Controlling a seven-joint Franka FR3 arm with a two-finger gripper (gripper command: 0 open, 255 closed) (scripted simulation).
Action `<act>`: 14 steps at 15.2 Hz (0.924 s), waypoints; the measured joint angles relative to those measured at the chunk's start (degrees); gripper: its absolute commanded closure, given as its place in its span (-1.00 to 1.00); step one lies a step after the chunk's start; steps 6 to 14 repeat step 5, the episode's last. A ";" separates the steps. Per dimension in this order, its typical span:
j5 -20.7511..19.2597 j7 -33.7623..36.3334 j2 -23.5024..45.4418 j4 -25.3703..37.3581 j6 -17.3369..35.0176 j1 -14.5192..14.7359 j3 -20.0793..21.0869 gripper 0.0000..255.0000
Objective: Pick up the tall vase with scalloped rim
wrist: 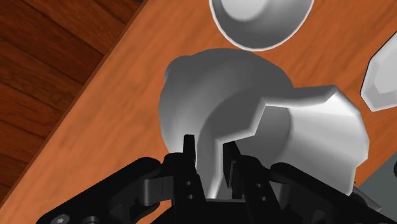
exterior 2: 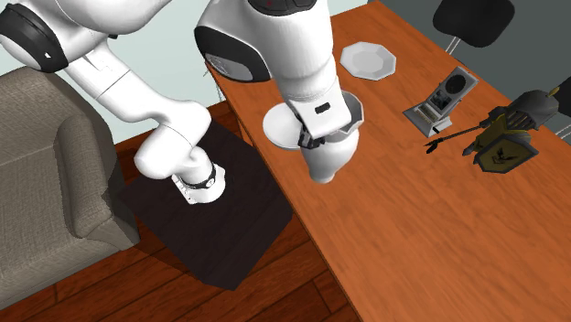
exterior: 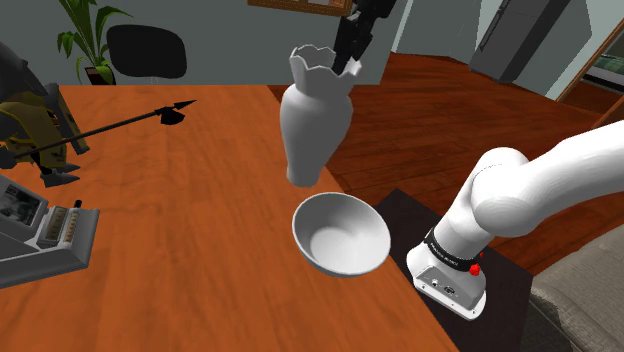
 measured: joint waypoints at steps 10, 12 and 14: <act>-0.28 0.88 0.98 4.33 -3.24 0.00 -0.20 1.00; -0.28 0.88 0.98 4.33 -3.24 0.00 -0.20 1.00; -0.28 0.88 0.98 4.33 -3.24 0.00 -0.20 1.00</act>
